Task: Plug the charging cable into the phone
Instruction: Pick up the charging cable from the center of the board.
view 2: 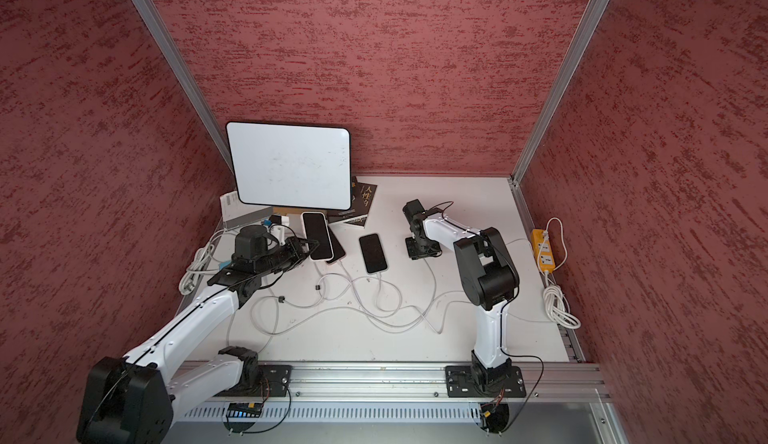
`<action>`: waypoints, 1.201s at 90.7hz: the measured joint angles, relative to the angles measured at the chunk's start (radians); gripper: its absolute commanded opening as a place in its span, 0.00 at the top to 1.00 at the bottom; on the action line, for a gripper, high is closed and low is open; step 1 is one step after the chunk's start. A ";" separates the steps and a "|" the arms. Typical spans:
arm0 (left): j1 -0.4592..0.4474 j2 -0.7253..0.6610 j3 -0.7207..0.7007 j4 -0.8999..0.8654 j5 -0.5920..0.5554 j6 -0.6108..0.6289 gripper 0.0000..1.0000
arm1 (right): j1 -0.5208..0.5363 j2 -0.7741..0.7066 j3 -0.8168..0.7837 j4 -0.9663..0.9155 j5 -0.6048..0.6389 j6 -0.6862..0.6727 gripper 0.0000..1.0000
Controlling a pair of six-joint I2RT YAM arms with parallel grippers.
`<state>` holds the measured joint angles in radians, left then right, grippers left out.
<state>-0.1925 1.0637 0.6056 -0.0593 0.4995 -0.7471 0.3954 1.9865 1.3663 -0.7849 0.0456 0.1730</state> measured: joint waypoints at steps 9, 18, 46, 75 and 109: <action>0.003 0.000 0.000 0.000 0.001 0.000 1.00 | -0.003 0.000 0.000 0.000 -0.008 -0.002 0.70; 0.003 0.000 0.000 0.000 0.003 0.000 1.00 | -0.005 0.002 0.000 0.001 -0.017 -0.006 0.74; 0.003 0.000 0.000 0.000 0.009 0.000 1.00 | -0.005 0.002 0.000 0.002 -0.019 -0.009 0.82; 0.008 0.000 0.000 0.007 0.017 -0.009 1.00 | -0.005 -0.005 -0.009 0.027 -0.032 -0.009 1.00; 0.010 -0.040 0.000 0.031 -0.009 -0.070 1.00 | 0.111 -0.472 -0.261 0.329 -0.159 -0.037 1.00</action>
<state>-0.1822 1.0241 0.6060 -0.0288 0.4908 -0.8173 0.5068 1.5150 1.1049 -0.4557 -0.1131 0.1356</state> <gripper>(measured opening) 0.144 0.090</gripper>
